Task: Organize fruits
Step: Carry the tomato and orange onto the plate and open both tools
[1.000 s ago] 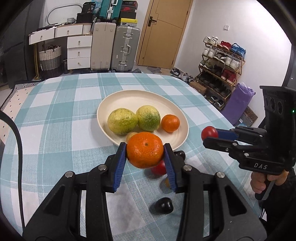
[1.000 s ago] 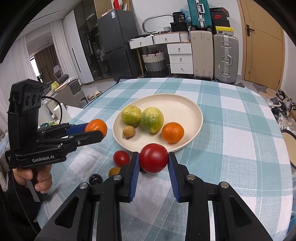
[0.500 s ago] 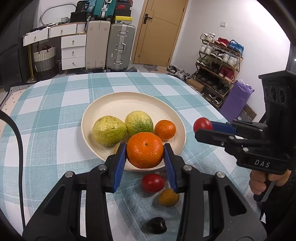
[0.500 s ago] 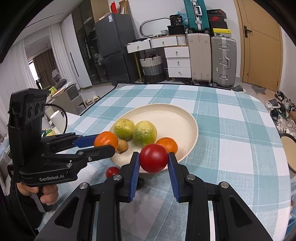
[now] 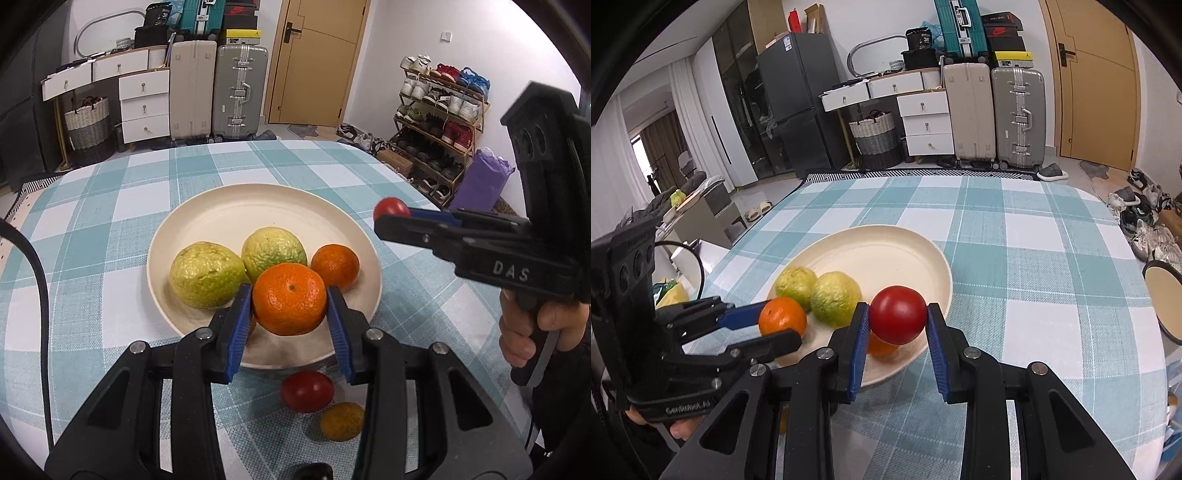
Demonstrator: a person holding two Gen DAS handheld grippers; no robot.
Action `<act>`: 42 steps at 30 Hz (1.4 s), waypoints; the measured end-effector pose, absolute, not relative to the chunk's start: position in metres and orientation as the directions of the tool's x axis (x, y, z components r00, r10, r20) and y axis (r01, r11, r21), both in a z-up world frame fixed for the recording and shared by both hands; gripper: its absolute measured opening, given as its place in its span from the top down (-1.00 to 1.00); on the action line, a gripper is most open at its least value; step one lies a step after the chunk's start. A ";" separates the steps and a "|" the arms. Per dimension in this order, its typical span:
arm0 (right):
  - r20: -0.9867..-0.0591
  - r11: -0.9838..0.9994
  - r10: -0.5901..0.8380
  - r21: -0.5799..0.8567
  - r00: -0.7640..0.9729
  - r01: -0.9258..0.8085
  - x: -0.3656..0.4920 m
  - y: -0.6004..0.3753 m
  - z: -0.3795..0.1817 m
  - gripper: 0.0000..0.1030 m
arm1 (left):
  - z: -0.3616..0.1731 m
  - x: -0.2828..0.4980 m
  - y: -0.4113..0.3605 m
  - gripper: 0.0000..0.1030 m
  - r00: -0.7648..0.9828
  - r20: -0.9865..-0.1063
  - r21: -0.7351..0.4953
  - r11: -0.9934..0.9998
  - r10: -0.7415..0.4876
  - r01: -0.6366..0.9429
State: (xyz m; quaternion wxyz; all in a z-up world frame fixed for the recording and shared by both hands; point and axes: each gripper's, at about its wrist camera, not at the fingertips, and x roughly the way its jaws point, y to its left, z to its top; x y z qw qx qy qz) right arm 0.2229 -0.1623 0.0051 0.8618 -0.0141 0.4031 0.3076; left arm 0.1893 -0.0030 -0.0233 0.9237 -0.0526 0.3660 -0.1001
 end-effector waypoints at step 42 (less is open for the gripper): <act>-0.716 0.848 0.442 0.137 0.541 -0.512 0.189 -0.179 0.012 -0.96 | -0.001 0.147 0.009 -0.67 0.777 -0.612 -0.125 0.988 -0.147 0.089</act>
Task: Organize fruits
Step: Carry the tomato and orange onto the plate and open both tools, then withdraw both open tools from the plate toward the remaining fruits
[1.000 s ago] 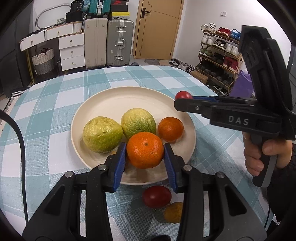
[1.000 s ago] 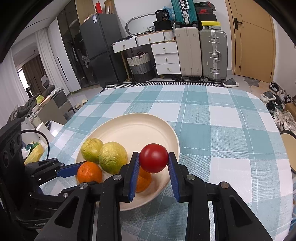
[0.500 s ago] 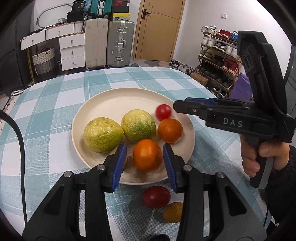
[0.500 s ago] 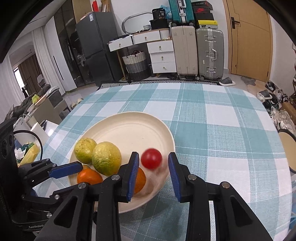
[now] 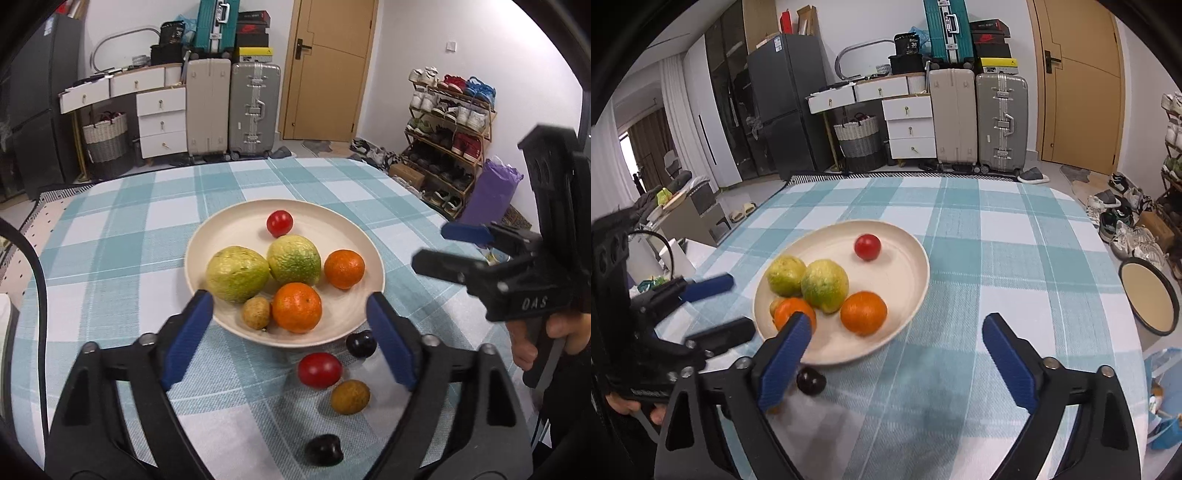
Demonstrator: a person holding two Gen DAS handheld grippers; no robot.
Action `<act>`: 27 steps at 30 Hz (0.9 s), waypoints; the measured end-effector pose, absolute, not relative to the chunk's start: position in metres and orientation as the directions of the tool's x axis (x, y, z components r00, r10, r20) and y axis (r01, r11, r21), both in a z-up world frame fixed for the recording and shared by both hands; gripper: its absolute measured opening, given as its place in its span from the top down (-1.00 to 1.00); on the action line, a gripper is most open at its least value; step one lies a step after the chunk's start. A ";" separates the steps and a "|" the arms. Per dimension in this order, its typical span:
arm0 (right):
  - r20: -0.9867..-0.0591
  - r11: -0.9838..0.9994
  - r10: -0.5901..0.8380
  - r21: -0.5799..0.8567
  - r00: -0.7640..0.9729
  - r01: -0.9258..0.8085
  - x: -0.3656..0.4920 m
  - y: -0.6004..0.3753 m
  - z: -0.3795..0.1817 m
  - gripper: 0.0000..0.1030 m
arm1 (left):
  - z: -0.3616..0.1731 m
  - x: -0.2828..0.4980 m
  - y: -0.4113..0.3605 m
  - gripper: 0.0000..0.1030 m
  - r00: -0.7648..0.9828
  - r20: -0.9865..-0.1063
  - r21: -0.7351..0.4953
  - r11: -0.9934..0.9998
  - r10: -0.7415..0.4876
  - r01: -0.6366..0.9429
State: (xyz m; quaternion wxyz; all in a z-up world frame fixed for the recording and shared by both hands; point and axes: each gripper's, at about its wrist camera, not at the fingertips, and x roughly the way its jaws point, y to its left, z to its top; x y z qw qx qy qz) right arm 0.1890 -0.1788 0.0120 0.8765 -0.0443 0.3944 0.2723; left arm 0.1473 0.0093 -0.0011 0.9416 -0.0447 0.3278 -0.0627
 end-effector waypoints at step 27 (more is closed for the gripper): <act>-0.766 0.831 0.427 0.124 0.480 -0.541 0.135 -0.172 -0.009 -1.00 | -0.015 0.080 0.030 -0.98 0.751 -0.653 -0.131 0.991 -0.097 0.013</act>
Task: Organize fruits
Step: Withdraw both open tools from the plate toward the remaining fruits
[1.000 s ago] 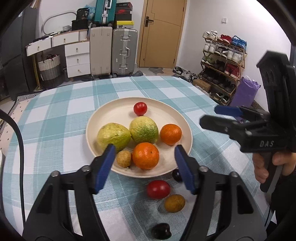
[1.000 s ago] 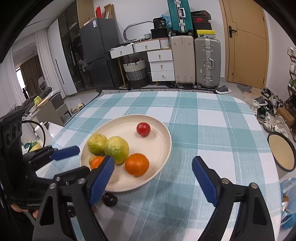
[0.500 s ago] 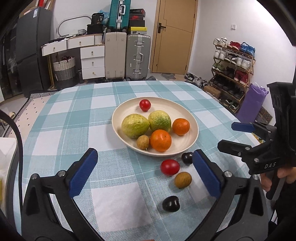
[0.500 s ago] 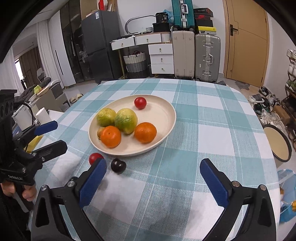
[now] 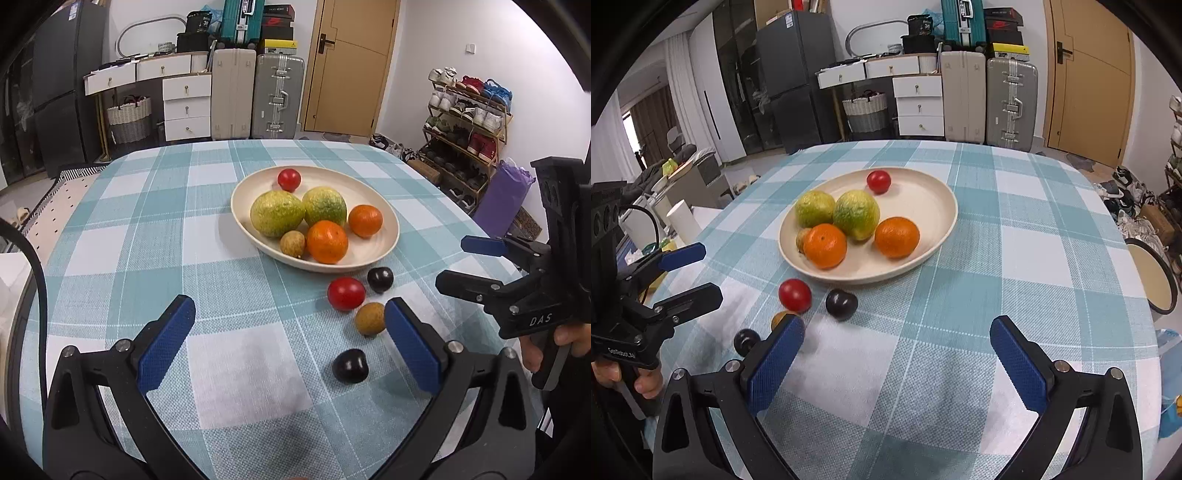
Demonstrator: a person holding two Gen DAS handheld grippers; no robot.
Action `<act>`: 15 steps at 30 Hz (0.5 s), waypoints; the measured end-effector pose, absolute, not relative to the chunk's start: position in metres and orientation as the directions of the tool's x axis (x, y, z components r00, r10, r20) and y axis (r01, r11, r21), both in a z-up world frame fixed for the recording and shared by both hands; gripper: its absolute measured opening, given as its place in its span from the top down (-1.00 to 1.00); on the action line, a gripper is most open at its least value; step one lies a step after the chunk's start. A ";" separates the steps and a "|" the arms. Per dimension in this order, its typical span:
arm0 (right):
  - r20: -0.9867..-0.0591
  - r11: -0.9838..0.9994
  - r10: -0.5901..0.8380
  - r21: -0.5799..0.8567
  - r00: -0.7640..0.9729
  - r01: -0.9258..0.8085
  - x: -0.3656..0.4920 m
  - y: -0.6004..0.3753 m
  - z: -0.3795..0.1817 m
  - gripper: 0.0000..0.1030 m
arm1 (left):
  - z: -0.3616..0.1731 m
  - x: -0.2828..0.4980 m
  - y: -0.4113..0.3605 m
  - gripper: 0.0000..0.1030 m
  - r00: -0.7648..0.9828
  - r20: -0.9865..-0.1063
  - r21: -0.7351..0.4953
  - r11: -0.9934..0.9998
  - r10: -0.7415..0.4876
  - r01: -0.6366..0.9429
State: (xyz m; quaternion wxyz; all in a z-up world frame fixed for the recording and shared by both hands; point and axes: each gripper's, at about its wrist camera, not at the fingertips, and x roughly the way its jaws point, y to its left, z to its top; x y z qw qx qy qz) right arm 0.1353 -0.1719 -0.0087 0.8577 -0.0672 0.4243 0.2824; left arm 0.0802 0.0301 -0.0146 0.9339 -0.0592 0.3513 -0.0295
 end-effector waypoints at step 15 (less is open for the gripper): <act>-0.781 0.812 0.436 0.128 0.447 -0.570 0.127 -0.159 -0.019 -1.00 | -0.025 0.073 0.022 -0.98 0.717 -0.687 -0.101 0.993 -0.113 0.060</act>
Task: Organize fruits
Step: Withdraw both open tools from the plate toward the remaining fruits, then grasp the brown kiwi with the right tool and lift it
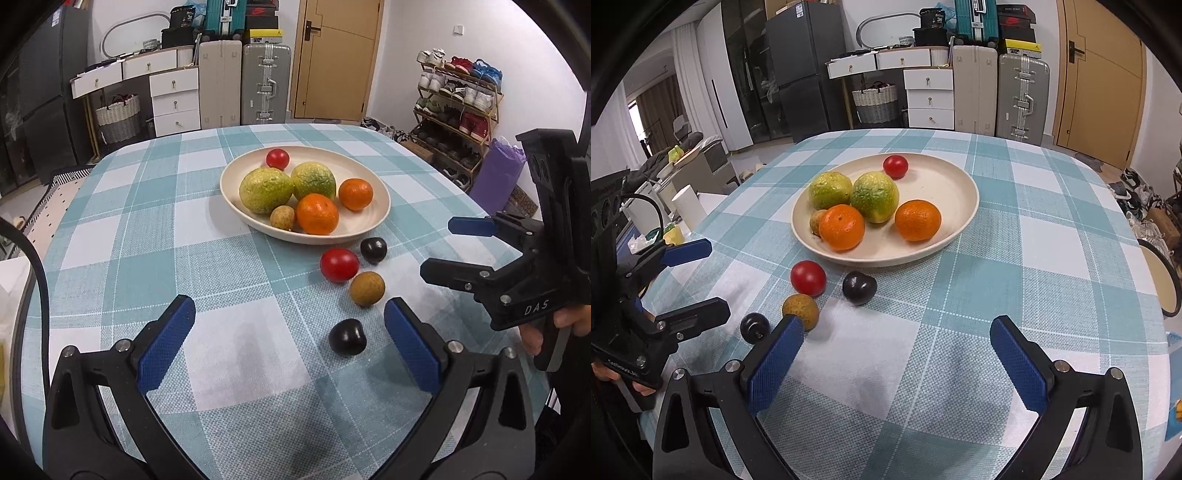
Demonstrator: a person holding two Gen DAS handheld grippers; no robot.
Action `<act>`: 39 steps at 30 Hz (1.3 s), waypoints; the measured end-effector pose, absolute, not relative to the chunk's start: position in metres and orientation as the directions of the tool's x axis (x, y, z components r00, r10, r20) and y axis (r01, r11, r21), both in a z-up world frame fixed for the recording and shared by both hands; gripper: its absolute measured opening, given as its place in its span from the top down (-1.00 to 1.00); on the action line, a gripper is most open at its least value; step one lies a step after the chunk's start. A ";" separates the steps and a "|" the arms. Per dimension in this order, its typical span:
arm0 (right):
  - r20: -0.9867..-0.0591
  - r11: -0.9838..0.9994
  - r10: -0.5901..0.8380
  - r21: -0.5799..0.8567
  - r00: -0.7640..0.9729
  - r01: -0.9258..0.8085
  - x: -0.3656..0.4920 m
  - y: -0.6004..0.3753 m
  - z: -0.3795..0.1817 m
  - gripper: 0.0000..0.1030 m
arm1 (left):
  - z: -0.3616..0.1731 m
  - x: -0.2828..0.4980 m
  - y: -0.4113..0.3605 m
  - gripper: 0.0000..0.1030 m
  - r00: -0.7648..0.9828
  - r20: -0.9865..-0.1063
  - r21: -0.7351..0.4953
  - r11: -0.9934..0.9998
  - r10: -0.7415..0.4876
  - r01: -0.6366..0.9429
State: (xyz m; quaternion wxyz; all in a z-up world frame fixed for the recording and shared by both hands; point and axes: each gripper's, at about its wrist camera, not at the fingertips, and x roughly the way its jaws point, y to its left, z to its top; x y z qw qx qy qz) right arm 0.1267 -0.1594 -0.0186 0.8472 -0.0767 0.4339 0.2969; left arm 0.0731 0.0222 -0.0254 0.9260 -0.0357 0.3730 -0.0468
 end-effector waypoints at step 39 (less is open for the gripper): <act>-0.811 0.697 0.495 0.157 0.311 -0.700 0.117 -0.103 -0.038 -0.25 | -0.033 0.074 0.048 -0.98 0.718 -0.690 -0.146 0.989 -0.093 -0.013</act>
